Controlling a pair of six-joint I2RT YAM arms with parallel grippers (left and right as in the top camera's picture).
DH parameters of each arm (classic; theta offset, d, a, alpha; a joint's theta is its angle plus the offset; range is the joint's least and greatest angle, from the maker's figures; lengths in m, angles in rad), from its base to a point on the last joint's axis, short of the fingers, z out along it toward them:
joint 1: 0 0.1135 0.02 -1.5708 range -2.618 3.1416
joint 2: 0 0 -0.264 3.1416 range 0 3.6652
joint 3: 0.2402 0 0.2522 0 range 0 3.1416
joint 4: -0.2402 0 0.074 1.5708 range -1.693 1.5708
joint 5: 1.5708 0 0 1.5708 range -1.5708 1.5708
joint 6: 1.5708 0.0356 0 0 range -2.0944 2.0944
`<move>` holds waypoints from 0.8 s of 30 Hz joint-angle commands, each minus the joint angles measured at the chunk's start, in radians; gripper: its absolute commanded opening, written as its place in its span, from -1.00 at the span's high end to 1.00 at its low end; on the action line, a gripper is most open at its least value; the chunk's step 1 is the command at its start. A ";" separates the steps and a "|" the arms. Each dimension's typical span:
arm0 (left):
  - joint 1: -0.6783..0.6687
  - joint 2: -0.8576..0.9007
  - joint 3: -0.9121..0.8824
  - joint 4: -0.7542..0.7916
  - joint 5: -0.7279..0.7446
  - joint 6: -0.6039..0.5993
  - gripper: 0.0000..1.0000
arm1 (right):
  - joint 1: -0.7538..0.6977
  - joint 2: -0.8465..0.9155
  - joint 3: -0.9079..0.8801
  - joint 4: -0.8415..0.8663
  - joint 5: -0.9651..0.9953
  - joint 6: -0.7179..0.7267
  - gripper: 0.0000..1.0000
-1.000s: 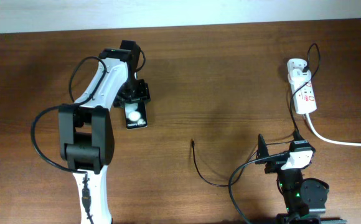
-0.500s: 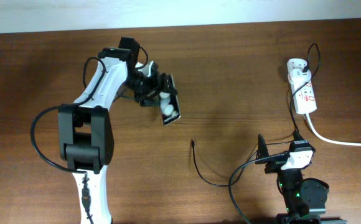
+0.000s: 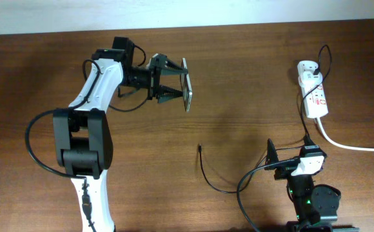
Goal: Plug charger to phone and switch on socket
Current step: 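Lift the phone with the left gripper and tilt it upright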
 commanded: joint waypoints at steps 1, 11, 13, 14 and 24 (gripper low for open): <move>0.007 0.003 0.026 0.001 0.135 -0.114 1.00 | 0.010 -0.007 -0.005 -0.005 0.001 0.002 -0.98; 0.024 0.003 0.026 -0.006 0.135 -0.336 1.00 | 0.010 -0.007 -0.005 -0.005 0.001 0.002 -0.97; 0.028 0.003 0.026 -0.006 0.135 -0.336 1.00 | 0.010 -0.007 -0.005 -0.005 0.001 0.002 -0.97; 0.029 0.003 0.026 -0.006 0.135 -0.336 1.00 | 0.010 -0.007 -0.005 -0.005 0.001 0.002 -0.97; 0.028 0.003 0.026 -0.006 0.135 -0.335 1.00 | 0.010 -0.007 -0.005 -0.005 0.001 0.002 -0.98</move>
